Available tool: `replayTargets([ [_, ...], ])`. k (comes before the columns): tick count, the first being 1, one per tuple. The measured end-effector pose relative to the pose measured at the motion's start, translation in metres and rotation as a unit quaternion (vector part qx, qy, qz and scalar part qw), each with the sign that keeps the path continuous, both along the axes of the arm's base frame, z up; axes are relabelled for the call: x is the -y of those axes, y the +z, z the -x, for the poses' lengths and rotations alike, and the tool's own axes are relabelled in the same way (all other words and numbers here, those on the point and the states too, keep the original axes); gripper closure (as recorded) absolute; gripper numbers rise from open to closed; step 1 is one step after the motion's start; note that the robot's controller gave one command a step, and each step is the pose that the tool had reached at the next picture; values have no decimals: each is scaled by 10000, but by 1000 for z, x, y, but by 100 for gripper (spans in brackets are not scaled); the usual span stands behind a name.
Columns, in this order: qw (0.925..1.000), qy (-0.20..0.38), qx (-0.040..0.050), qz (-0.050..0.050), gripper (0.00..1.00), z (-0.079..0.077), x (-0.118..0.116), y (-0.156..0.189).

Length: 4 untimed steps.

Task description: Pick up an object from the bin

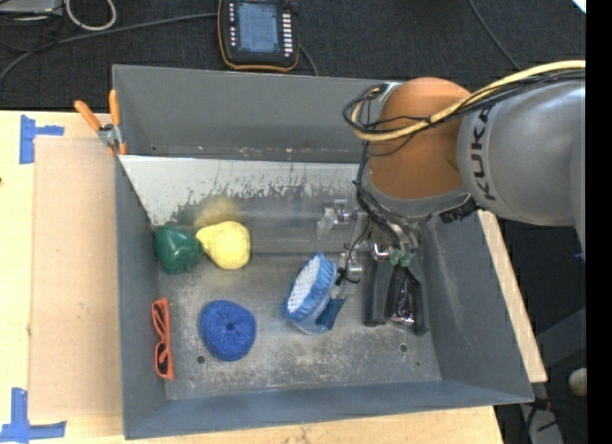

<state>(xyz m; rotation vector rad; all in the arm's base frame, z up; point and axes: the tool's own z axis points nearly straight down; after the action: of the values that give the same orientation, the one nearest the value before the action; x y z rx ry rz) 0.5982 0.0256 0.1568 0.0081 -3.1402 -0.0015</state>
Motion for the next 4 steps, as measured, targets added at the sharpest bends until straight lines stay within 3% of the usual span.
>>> replayTargets([
  [1,9727,2319,-15,-18,0,2,-11,-88],
  [2,9789,2043,32,0,0,-8,-18,-19],
  [3,9285,3714,-49,-40,0,-9,-17,-59],
  [4,9116,4111,-21,7,0,-6,-21,-85],
])
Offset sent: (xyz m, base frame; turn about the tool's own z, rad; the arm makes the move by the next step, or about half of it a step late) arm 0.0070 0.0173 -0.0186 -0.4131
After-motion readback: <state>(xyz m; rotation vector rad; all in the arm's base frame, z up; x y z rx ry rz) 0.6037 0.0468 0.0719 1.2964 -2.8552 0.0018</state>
